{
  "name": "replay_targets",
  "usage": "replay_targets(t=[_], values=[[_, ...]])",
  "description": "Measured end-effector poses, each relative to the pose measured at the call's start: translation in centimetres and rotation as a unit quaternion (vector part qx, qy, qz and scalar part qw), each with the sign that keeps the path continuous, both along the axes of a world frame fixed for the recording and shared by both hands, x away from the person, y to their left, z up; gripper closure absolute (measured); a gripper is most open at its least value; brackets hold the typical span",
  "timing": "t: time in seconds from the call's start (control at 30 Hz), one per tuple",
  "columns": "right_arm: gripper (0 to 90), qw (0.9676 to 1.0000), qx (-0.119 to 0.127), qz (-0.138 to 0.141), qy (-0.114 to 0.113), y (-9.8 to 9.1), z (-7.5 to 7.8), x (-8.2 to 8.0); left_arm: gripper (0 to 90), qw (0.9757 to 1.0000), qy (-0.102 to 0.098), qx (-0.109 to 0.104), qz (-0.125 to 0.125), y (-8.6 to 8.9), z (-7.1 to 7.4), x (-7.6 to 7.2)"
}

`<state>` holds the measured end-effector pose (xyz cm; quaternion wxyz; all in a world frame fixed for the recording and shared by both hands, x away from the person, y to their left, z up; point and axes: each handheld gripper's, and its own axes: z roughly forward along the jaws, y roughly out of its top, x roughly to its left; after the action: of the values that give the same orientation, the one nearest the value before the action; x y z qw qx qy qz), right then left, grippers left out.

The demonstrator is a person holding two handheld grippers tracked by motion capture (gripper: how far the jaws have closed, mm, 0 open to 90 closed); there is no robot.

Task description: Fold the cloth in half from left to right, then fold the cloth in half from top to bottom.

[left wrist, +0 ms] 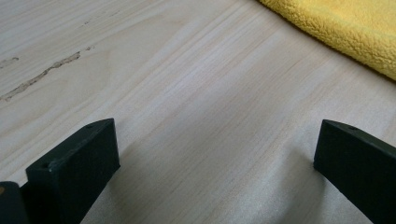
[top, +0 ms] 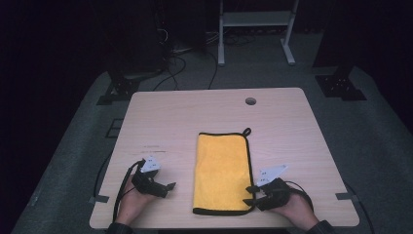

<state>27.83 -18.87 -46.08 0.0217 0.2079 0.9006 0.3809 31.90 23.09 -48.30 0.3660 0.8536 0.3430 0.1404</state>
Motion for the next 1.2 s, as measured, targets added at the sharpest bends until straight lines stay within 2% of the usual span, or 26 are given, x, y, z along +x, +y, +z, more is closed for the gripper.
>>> replay_targets(t=[0.07,0.17,0.23,0.5,0.87,0.9,0.97,1.2], values=[[44.8,0.9998,0.007,-0.016,-0.003,-0.3,0.2,0.7,0.0,1.0000,0.006,-0.007,0.000,0.0,0.1,0.2],[40.0,0.9989,0.014,-0.045,-0.008,-0.8,0.4,1.9,0.0,0.9999,-0.004,-0.012,-0.001,-0.3,0.4,0.4],[37.3,0.9977,0.010,-0.064,-0.021,-1.0,0.7,2.7,0.0,0.9999,-0.008,-0.012,-0.003,-0.5,0.7,0.7],[31.4,0.9931,0.017,-0.113,-0.025,-1.3,1.2,6.3,0.0,0.9997,-0.008,-0.018,-0.015,-2.1,1.9,3.1],[29.2,0.9867,0.036,-0.153,-0.041,-1.0,2.0,10.7,0.0,0.9989,-0.018,-0.033,-0.028,-5.2,3.7,7.4],[29.2,0.9863,0.037,-0.157,-0.036,-0.9,2.1,11.3,0.0,0.9988,-0.018,-0.035,-0.028,-5.4,3.7,7.8],[29.0,0.9851,0.037,-0.162,-0.046,-0.7,2.2,12.1,0.0,0.9986,-0.018,-0.040,-0.029,-5.8,3.9,8.7],[29.8,0.9839,0.032,-0.168,-0.053,-0.1,2.3,14.8,8.6,0.9982,-0.022,-0.046,-0.030,-7.3,4.1,11.6]])
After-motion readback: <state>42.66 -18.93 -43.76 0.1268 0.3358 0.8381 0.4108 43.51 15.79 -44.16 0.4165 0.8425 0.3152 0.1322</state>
